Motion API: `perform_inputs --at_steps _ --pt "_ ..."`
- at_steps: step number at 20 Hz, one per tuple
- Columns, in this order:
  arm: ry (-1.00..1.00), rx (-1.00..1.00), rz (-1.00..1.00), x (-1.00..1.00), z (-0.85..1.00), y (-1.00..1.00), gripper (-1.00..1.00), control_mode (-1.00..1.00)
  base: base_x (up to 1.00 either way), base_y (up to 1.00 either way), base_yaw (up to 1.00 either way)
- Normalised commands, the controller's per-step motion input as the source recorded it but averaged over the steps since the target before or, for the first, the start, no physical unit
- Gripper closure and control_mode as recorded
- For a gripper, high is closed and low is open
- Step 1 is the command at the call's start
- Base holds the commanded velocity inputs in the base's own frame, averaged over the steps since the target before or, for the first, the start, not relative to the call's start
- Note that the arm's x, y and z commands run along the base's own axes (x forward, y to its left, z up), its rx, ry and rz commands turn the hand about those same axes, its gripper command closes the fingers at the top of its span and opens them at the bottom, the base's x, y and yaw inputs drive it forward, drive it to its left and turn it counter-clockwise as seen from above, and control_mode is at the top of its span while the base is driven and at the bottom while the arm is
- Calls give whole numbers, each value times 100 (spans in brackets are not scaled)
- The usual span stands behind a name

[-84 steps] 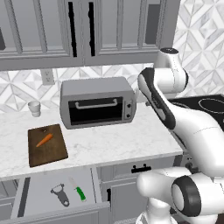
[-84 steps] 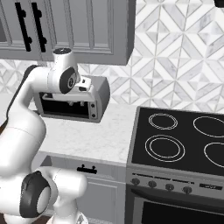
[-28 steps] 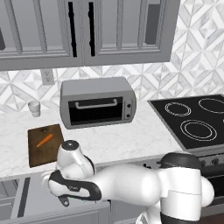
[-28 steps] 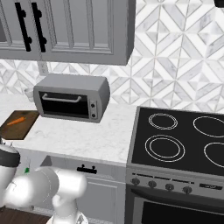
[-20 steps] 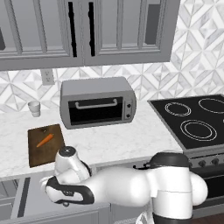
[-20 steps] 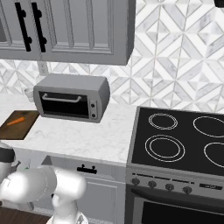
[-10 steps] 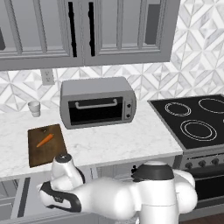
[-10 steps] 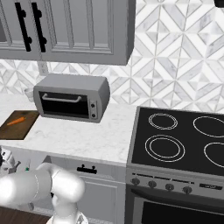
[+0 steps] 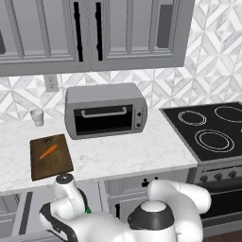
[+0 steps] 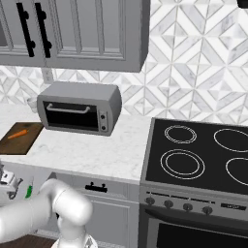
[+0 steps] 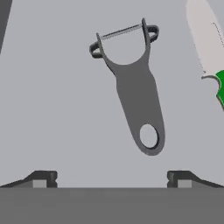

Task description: Place the appropriate cutting tool for cutting the carrot skin on the cutting board.

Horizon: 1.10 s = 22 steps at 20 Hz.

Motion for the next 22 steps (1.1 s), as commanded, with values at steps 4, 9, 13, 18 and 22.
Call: perform_inputs --at_steps 4,9,13,18,22 --pt "6 -1 0 0 -43 22 -100 -100 0 0 0" --pt "7 -1 0 0 -45 26 -100 -100 0 0 0" --pt "1 -2 0 -3 -31 17 -100 -100 0 0 0" --pt "0 -2 0 -43 -25 26 -100 -100 0 0 0" --pt "0 0 0 -97 -20 52 -100 -100 0 0 0"
